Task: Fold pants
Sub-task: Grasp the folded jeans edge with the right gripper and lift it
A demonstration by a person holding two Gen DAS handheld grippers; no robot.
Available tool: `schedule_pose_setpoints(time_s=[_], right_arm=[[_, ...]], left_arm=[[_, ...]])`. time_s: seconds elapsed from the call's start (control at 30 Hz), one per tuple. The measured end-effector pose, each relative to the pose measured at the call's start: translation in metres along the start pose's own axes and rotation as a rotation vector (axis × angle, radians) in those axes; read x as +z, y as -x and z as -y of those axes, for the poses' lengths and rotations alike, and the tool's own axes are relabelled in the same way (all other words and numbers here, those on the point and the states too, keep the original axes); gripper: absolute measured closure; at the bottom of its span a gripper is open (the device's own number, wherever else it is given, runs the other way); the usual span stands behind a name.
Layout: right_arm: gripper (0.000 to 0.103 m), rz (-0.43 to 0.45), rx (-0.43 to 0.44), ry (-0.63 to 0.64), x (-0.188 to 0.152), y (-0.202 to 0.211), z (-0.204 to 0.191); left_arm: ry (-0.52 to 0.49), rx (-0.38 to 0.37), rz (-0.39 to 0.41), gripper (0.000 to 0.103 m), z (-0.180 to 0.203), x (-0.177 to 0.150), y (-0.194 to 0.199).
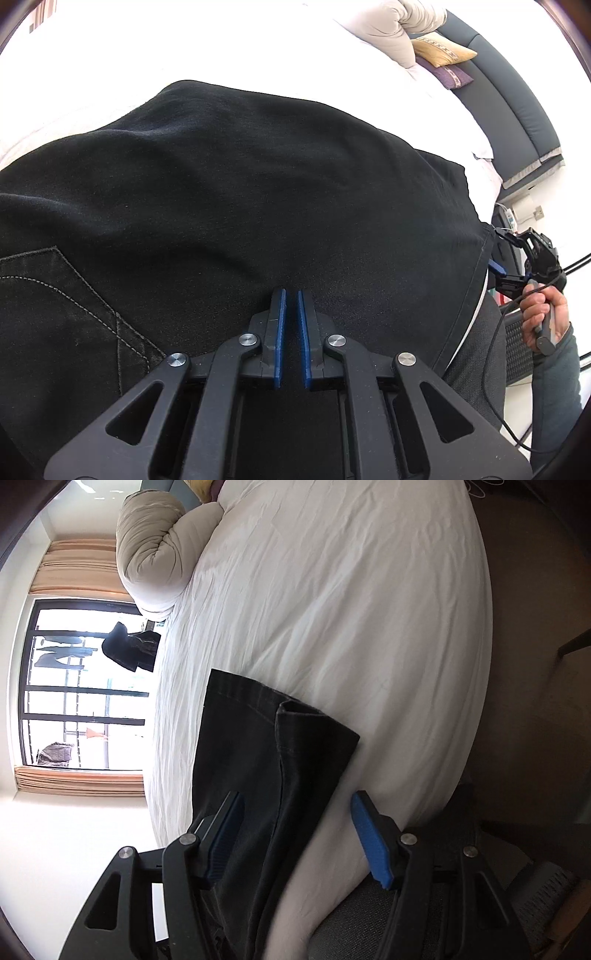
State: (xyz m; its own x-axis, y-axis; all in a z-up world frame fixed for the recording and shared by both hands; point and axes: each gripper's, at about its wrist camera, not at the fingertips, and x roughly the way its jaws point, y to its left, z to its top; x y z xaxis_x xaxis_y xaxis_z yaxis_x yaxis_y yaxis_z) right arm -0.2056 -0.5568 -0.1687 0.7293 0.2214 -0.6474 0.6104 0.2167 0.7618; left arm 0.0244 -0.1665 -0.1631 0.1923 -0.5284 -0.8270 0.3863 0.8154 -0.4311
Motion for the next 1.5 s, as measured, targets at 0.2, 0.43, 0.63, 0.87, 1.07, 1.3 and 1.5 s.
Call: schedule_pose_setpoints(time_s=[0.2,0.43,0.63,0.87,1.07,1.3,1.5], right_arm=[[0.045,-0.019,0.002,-0.004,0.004,-0.009,-0.005],[0.048,0.003,0.034,-0.025,0.013,-0.012,0.002],[0.05,0.021,0.07,-0.048,0.019,-0.018,0.007],[0.091,0.014,0.08,-0.026,0.026,-0.028,0.005],[0.095,0.046,0.09,-0.018,0.021,-0.026,0.005],[0.095,0.055,0.01,0.06,0.018,-0.026,-0.005],[0.096,0.052,-0.003,0.074,0.017,-0.026,-0.001]], left_arm=[[0.002,-0.002,0.003,0.095,-0.001,0.0,0.002],[0.002,-0.004,0.004,0.095,-0.002,0.0,0.004],[0.0,-0.001,0.002,0.095,-0.001,0.0,0.004],[0.012,-0.011,0.002,0.095,-0.005,0.0,0.006],[0.018,-0.016,0.002,0.095,-0.006,0.001,0.004],[-0.016,0.035,-0.011,0.095,0.005,0.008,0.005],[-0.017,0.032,-0.018,0.095,0.007,0.014,0.003]])
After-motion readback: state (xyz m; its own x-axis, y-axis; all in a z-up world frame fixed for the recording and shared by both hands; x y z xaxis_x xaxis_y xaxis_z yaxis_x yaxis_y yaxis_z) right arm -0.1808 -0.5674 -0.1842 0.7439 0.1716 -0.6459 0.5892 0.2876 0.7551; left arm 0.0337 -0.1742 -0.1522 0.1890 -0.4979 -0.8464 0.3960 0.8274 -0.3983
